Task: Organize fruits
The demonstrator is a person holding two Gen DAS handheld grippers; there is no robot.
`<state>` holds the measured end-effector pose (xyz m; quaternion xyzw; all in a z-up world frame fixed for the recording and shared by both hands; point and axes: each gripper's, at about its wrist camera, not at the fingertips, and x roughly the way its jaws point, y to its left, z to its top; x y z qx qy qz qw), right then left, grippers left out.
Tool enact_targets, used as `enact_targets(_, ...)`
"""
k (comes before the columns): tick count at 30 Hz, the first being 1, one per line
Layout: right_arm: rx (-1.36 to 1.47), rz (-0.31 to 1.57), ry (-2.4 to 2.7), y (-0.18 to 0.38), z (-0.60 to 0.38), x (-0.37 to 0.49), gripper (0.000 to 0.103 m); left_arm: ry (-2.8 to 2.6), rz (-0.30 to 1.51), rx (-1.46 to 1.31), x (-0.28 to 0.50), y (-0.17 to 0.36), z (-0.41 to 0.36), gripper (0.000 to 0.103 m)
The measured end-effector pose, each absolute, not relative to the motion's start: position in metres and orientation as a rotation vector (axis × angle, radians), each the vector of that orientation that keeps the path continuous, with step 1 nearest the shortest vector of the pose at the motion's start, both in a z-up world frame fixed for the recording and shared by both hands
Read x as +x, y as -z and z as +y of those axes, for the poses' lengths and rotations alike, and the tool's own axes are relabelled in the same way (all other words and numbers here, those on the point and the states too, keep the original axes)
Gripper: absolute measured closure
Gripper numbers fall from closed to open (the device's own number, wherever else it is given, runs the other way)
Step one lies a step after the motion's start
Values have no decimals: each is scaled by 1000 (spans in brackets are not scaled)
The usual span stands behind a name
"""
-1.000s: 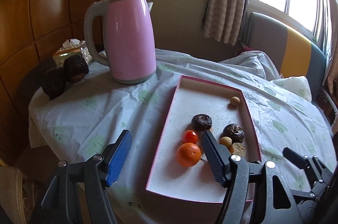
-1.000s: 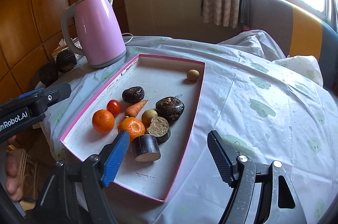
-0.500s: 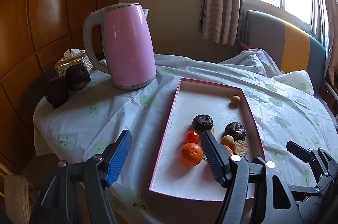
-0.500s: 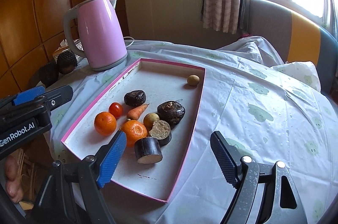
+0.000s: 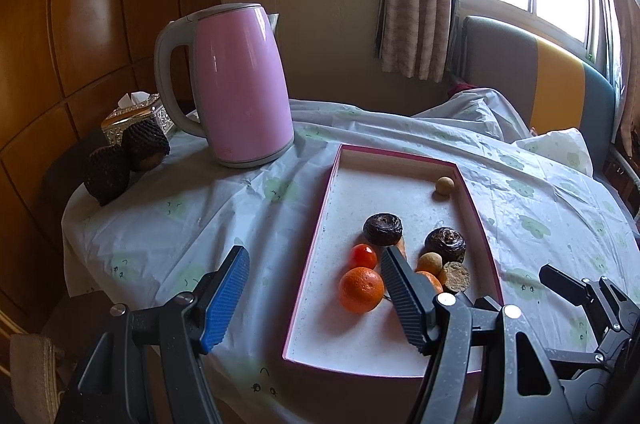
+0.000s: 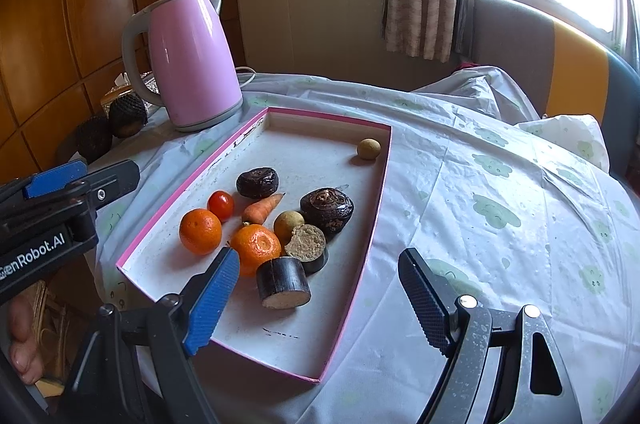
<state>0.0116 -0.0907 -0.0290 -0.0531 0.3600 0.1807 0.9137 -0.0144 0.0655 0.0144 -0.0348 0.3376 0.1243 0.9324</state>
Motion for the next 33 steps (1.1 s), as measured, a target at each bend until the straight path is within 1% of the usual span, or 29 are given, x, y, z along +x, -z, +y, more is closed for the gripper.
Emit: enact_targets(33,-118,748,-377,32,-89,11,21,-256,706,-90,-15,-16,67,34)
